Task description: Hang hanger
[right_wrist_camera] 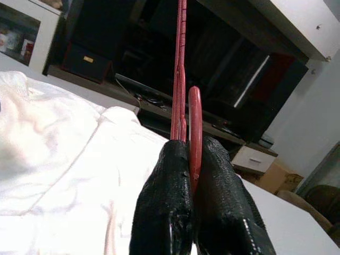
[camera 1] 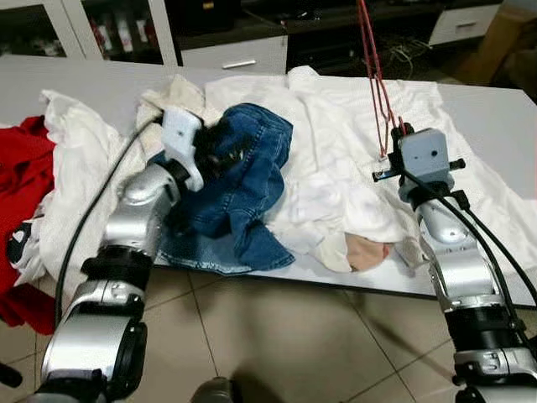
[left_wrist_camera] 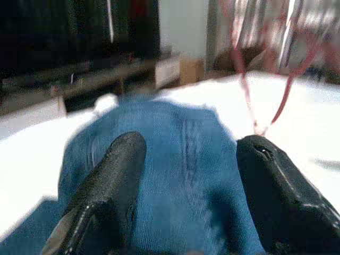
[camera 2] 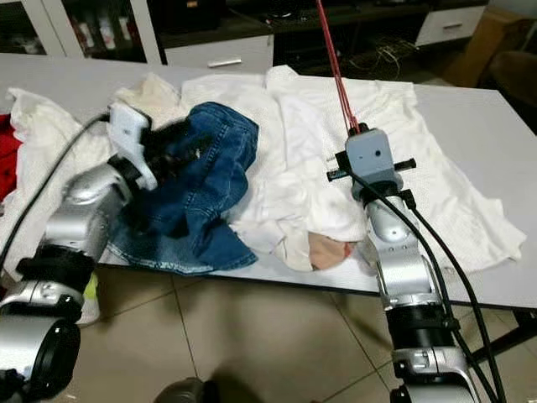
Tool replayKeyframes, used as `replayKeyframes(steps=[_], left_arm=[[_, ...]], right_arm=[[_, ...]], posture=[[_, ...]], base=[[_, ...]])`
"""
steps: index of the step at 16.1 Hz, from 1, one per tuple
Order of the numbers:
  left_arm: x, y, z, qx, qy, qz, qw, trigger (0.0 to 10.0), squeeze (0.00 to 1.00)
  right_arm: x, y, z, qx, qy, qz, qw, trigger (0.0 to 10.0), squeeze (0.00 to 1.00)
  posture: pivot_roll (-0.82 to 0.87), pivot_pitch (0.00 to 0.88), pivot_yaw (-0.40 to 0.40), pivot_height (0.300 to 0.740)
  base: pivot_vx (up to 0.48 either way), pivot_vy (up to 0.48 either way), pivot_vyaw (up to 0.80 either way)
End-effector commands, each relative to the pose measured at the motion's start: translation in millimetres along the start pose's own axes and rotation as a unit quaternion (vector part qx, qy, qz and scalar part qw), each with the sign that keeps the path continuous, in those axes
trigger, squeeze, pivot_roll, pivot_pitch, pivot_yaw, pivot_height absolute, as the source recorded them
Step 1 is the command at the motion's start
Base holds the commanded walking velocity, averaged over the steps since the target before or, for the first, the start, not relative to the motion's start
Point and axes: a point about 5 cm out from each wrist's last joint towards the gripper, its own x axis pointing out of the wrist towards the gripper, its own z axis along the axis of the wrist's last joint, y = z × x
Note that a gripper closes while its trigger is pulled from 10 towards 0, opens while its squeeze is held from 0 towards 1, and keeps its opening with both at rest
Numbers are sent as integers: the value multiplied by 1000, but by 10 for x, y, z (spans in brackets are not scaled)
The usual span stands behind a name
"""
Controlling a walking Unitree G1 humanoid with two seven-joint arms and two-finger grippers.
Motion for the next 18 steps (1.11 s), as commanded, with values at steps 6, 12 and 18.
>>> replayKeyframes(steps=[6,12,18], left_arm=[[214,135,136,-16,32,83,996,10000,0],[278,-1,-154,-42,138,82,986,10000,0],[198,-85,-436,-47,223,67,971,10000,0]], right_arm=[[-11,-67,34,-2,-6,-10,1000,10000,0],[-23,-82,34,-3,-6,-14,1000,10000,0],[-14,-56,35,0,-5,-10,1000,10000,0]], posture=[[92,4,38,740],[79,3,43,740],[89,8,39,740]], base=[[0,0,0],[0,0,0],[0,0,0]])
